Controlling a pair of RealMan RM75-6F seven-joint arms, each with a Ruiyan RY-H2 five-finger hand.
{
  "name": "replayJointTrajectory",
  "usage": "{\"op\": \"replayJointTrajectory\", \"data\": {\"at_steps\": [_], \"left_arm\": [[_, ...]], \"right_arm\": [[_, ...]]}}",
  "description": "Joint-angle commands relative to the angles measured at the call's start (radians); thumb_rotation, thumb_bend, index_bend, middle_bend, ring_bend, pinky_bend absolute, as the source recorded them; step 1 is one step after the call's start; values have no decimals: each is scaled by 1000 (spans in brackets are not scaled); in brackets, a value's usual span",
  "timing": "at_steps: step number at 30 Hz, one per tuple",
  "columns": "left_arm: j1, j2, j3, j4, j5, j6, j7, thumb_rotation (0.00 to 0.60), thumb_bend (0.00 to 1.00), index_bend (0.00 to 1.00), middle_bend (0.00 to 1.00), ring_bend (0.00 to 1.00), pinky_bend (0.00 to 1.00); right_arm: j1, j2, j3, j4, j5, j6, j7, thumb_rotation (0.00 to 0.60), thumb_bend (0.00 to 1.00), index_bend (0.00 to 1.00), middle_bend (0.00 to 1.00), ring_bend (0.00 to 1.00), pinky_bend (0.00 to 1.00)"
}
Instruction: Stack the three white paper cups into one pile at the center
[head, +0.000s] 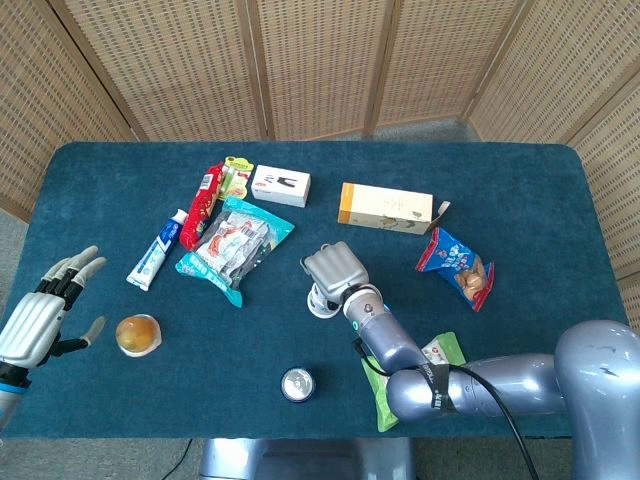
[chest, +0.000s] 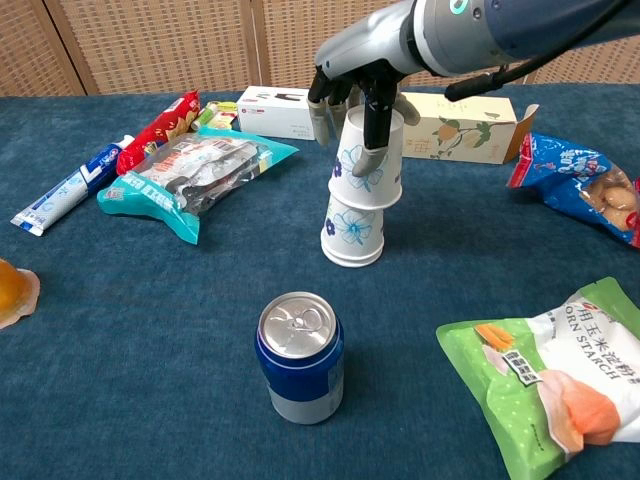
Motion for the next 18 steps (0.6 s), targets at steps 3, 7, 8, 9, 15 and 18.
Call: {"op": "replayJointTrajectory", "data": {"at_steps": [3, 7, 8, 9, 15, 18], "left_arm": [[-1, 0, 0, -1, 1, 1, 1, 600, 458, 0, 0, 0, 75], [-2, 0, -1, -3, 2, 0, 4, 600, 458, 0, 0, 0, 75], [-2, 0, -1, -3, 2, 1, 4, 600, 458, 0, 0, 0, 75], [-2, 0, -1, -4, 2, 1, 4, 600, 458, 0, 0, 0, 75], [-2, 1, 0, -5, 3, 4, 5, 600, 457, 0, 0, 0, 75], [-2, 0, 0, -4, 5, 5, 2, 600, 458, 0, 0, 0, 75]], "right_arm": [[0, 4, -2, -2, -5, -1, 3, 600, 272, 297, 374, 242, 671], [4, 7, -6, -7, -3, -4, 0, 600, 270, 279, 355, 227, 659], [5, 7, -8, -8, -2, -5, -2, 600, 270, 276, 349, 223, 654], [6, 7, -10, -8, -1, -5, -4, 600, 270, 272, 346, 222, 651], [12, 3, -15, -11, 2, 3, -8, 600, 270, 248, 327, 214, 651], [16, -6, -18, -9, 0, 11, -13, 600, 272, 244, 322, 209, 646]]}}
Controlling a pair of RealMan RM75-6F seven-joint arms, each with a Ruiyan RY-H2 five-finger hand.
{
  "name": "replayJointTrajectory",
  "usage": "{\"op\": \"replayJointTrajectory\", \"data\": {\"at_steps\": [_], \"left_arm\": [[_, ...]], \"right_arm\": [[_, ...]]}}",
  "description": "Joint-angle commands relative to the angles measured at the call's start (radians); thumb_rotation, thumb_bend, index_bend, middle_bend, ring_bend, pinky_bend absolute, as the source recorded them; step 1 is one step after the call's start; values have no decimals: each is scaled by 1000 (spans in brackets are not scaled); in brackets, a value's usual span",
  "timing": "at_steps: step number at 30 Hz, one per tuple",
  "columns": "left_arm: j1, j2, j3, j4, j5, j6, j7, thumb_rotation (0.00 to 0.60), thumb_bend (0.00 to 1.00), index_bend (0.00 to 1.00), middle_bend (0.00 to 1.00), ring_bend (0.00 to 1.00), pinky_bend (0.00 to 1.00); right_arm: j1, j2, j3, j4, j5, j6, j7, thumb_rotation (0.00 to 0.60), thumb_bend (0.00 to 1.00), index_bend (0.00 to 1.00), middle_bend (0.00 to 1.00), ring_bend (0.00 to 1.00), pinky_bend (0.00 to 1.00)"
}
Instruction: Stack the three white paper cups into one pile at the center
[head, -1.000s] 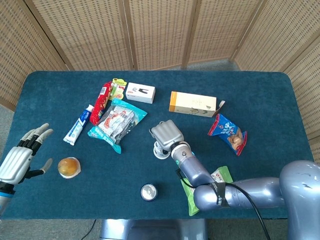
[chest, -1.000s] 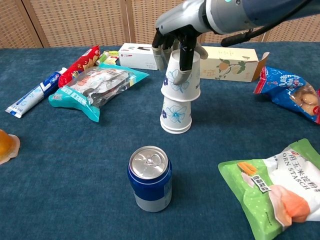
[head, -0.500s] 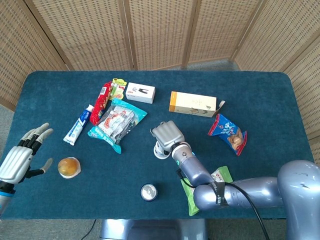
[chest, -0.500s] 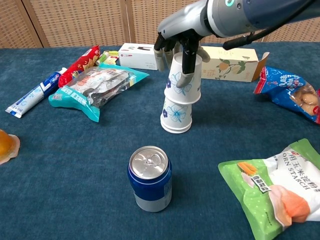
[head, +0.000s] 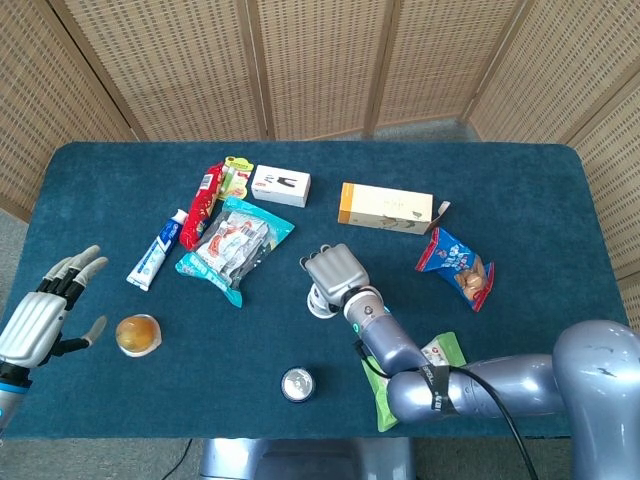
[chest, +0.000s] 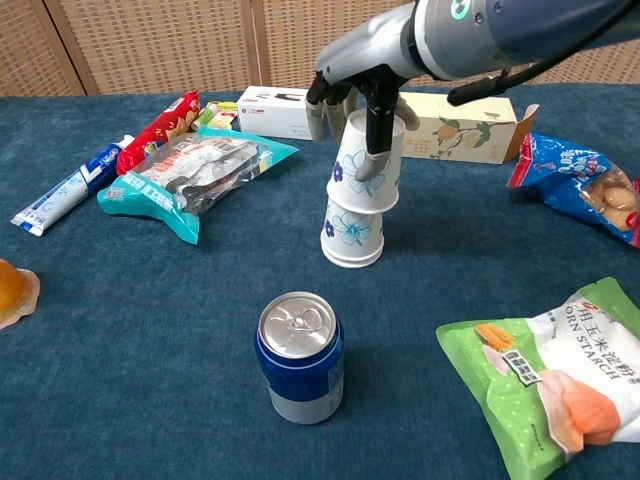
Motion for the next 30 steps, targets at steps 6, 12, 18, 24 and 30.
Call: {"op": "replayJointTrajectory", "data": {"at_steps": [6, 12, 18, 24, 30], "left_arm": [[1, -2, 3, 4, 3, 1, -3, 600, 457, 0, 0, 0, 75], [3, -1, 4, 9, 1, 3, -9, 600, 457, 0, 0, 0, 75], [4, -1, 5, 14, 1, 5, -14, 600, 458, 0, 0, 0, 75], [3, 0, 4, 9, 4, 7, -12, 600, 458, 0, 0, 0, 75], [0, -2, 5, 3, 11, 5, -5, 600, 457, 0, 0, 0, 75]], "right_arm": [[16, -32, -2, 20, 12, 9, -18, 600, 271, 236, 316, 199, 640], [28, -59, -1, 52, 24, 11, -32, 600, 271, 223, 303, 182, 630], [35, -66, -7, 64, 41, 15, -51, 600, 271, 175, 264, 155, 613], [35, -49, -12, 36, 59, 27, -65, 597, 270, 100, 219, 127, 601], [31, -42, -14, 16, 63, 40, -71, 549, 271, 22, 195, 113, 596]]}}
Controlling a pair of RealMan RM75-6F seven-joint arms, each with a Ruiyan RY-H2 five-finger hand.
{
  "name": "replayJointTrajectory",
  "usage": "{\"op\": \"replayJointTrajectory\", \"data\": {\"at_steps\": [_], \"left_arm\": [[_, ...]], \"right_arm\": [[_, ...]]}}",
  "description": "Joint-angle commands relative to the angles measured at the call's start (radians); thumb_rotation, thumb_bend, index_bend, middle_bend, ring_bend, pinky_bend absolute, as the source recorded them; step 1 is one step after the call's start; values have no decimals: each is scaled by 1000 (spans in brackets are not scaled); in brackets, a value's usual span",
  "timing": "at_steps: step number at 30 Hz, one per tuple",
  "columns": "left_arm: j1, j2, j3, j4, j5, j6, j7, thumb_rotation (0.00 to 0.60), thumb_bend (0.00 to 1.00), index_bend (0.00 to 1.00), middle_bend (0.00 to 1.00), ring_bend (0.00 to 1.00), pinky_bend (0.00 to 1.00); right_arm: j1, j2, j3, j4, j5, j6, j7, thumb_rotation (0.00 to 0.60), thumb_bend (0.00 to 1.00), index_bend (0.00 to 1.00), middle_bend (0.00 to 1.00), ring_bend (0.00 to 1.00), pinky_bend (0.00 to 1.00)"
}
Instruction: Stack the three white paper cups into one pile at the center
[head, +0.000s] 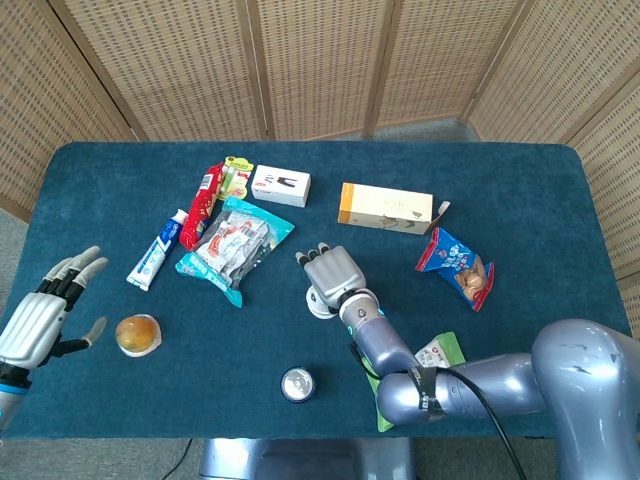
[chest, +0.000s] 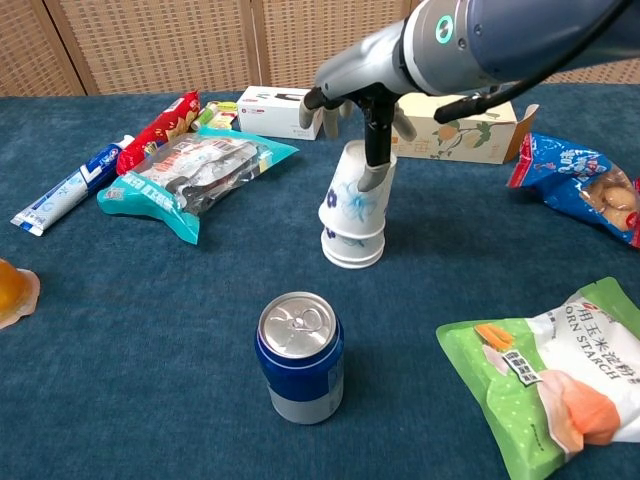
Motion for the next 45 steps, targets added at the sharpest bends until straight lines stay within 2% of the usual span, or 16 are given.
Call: {"op": "replayJointTrajectory", "data": {"at_steps": [1, 3, 16, 39, 45], "left_arm": [[0, -1, 1, -1, 1, 1, 1, 600, 457, 0, 0, 0, 75], [0, 0, 1, -1, 1, 1, 2, 600, 458, 0, 0, 0, 75], [-1, -1, 1, -3, 4, 2, 2, 600, 458, 0, 0, 0, 75], [14, 1, 8, 9, 2, 17, -11, 600, 458, 0, 0, 0, 75], [17, 8, 7, 9, 3, 23, -15, 600, 457, 0, 0, 0, 75]], "right_arm": [[-2, 1, 1, -6, 2, 5, -1, 543, 271, 18, 193, 111, 595], [-3, 1, 2, -8, 2, 8, -1, 529, 271, 3, 181, 105, 593], [-17, 36, 4, -16, -9, 26, -11, 526, 274, 2, 177, 103, 590], [-34, -70, -11, 114, -18, -24, -9, 530, 275, 7, 177, 103, 590], [-42, -37, 10, 83, -30, 1, 0, 527, 275, 8, 177, 103, 589]]}}
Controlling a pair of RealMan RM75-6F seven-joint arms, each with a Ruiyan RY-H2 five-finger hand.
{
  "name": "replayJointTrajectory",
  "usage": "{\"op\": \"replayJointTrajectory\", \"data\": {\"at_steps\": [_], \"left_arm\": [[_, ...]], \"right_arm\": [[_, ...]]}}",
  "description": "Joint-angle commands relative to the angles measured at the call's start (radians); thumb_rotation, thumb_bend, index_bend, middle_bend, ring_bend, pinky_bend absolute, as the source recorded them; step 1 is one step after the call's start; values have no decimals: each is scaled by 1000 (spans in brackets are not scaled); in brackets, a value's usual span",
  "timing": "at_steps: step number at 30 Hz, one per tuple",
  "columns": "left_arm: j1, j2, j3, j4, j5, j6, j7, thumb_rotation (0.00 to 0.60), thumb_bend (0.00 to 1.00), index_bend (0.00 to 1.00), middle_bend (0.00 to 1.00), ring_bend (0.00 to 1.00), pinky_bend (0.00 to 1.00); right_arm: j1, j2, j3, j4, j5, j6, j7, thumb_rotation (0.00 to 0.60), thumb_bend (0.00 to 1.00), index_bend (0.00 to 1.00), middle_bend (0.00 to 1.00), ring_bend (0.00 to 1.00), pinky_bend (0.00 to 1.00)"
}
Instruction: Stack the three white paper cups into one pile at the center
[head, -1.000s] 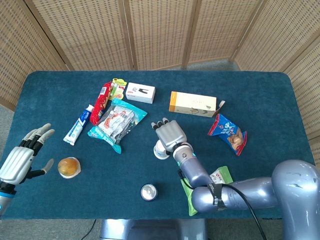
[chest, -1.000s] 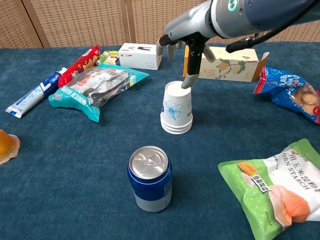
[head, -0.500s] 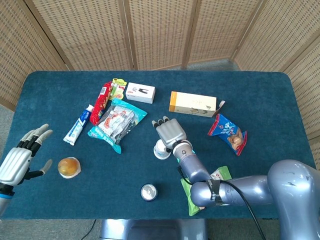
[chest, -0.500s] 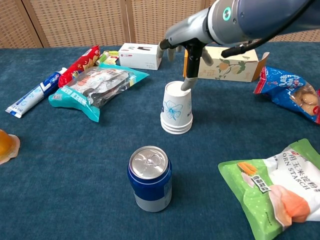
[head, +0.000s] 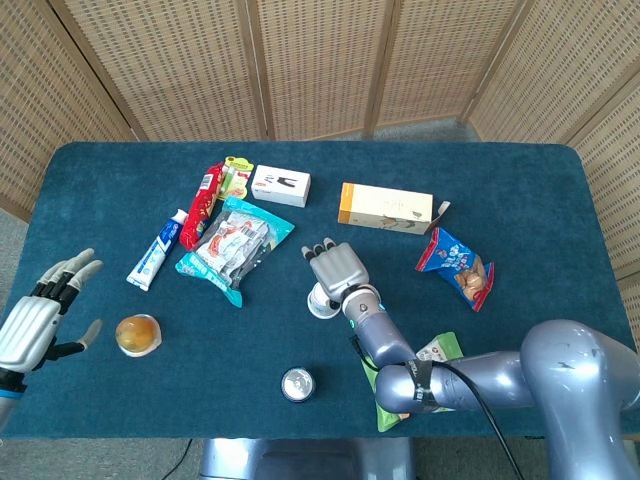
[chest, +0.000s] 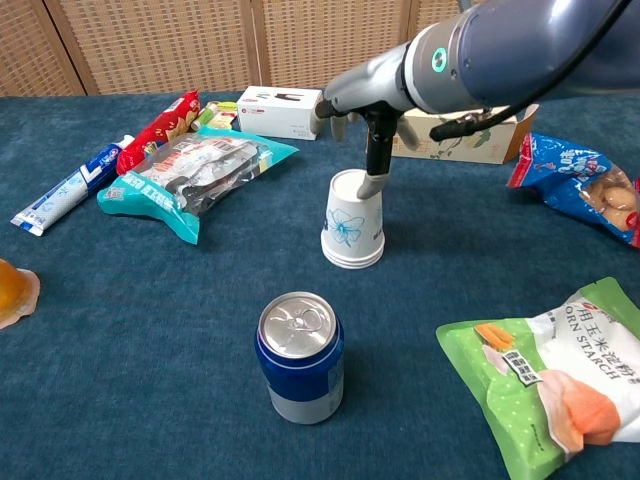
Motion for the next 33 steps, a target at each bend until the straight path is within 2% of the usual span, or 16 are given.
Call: {"op": "replayJointTrajectory", "data": {"at_steps": [1, 7, 14, 22, 33], "left_arm": [[1, 3, -1, -3, 1, 4, 0, 600, 458, 0, 0, 0, 75], [-2, 5, -1, -11, 8, 2, 8, 600, 458, 0, 0, 0, 75], [4, 9, -3, -22, 5, 11, 18, 600, 457, 0, 0, 0, 69], [8, 16, -7, -46, -8, 12, 50, 600, 458, 0, 0, 0, 62], [19, 25, -14, -79, -37, 12, 93, 600, 457, 0, 0, 0, 51]], "right_arm": [[-7, 38, 15, -37, -11, 25, 6, 529, 275, 8, 177, 103, 589], [-47, 131, 34, -113, -47, 76, 44, 529, 278, 13, 178, 103, 590], [-169, 238, 4, -165, -181, 151, 140, 540, 276, 19, 181, 103, 585], [-350, 310, -41, -143, -406, 226, 295, 538, 280, 22, 182, 103, 562], [-589, 353, -79, -65, -679, 327, 514, 542, 281, 27, 182, 75, 498]]}}
